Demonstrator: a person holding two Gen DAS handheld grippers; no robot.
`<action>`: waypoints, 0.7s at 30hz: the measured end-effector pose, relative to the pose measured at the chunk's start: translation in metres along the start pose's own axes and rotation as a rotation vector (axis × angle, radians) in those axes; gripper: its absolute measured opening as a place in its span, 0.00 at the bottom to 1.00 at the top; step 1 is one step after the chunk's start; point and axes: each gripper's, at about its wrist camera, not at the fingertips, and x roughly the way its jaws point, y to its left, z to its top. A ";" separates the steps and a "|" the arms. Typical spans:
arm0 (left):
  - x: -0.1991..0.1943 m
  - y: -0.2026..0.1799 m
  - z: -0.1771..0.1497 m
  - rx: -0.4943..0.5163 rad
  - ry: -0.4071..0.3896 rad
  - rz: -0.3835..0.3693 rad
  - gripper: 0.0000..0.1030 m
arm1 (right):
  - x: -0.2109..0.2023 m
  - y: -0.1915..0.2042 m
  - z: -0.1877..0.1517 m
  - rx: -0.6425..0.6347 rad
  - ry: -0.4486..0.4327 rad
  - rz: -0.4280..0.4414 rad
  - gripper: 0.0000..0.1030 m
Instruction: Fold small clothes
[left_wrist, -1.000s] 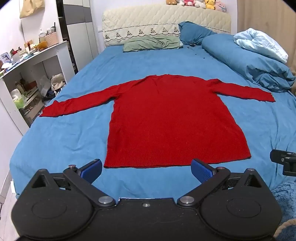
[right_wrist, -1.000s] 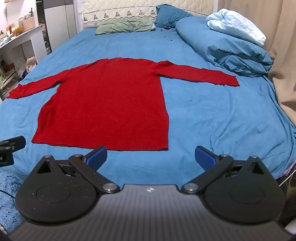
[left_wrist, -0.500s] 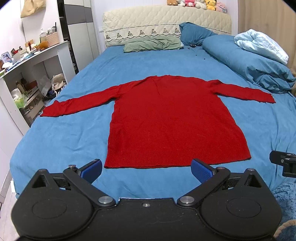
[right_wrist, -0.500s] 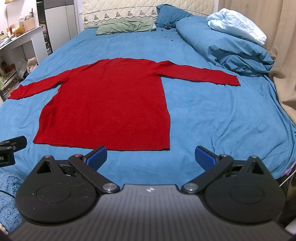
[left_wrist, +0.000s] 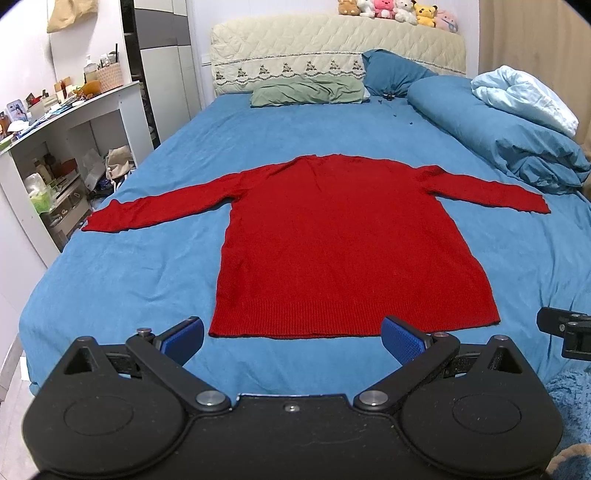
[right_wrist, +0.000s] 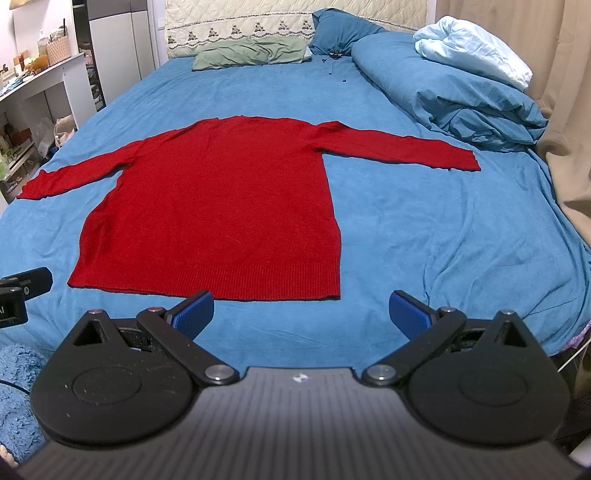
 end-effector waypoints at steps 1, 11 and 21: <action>0.000 0.000 0.000 0.000 0.000 -0.001 1.00 | 0.000 0.000 0.000 0.000 0.000 0.001 1.00; -0.001 0.001 -0.001 -0.002 -0.001 -0.004 1.00 | 0.000 0.000 0.000 0.001 0.000 0.002 1.00; -0.001 -0.001 -0.001 -0.004 -0.001 -0.005 1.00 | 0.002 0.006 0.000 0.001 -0.001 0.004 1.00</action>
